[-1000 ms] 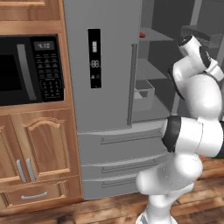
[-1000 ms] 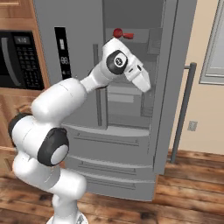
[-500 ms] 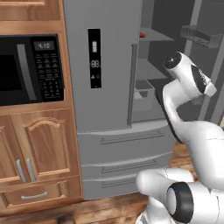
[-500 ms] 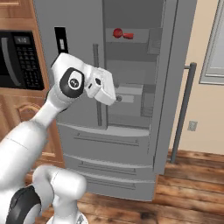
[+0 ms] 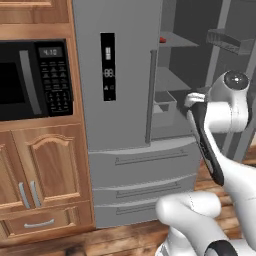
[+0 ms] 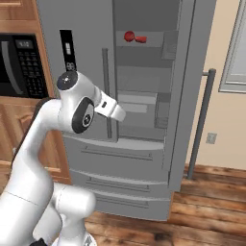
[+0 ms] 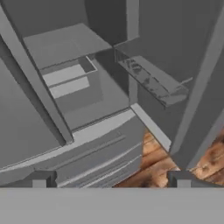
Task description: Open the fridge, remove the pear, lemon wedge, and steak, and place them on any counter.
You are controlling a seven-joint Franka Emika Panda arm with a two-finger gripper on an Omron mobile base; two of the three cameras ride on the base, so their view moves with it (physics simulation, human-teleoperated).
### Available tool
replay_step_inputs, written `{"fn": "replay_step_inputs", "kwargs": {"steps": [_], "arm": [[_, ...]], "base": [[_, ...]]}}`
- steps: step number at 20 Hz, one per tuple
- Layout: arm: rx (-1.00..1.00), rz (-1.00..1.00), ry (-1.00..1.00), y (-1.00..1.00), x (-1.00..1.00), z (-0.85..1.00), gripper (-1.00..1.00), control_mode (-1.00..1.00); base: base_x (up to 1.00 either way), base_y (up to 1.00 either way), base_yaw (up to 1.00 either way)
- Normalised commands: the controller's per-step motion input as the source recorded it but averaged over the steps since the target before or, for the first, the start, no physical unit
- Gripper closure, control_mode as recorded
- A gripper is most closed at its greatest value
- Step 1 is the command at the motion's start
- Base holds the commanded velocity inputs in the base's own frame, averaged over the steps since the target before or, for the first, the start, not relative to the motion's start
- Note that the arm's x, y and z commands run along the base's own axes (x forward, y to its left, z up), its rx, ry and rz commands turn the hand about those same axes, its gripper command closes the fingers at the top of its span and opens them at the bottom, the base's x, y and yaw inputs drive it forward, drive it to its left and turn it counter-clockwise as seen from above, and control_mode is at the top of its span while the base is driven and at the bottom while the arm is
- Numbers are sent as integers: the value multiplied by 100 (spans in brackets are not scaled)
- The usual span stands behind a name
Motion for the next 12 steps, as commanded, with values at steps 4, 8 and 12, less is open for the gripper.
{"fn": "replay_step_inputs", "kwargs": {"steps": [4,8,12], "arm": [[4,65,13,79,49,-54,-100,-100],[-5,15,2,86,75,-7,-100,-100],[-1,0,0,30,79,8,-100,-100]], "base": [[0,0,0],[0,0,0],[0,0,0]]}}
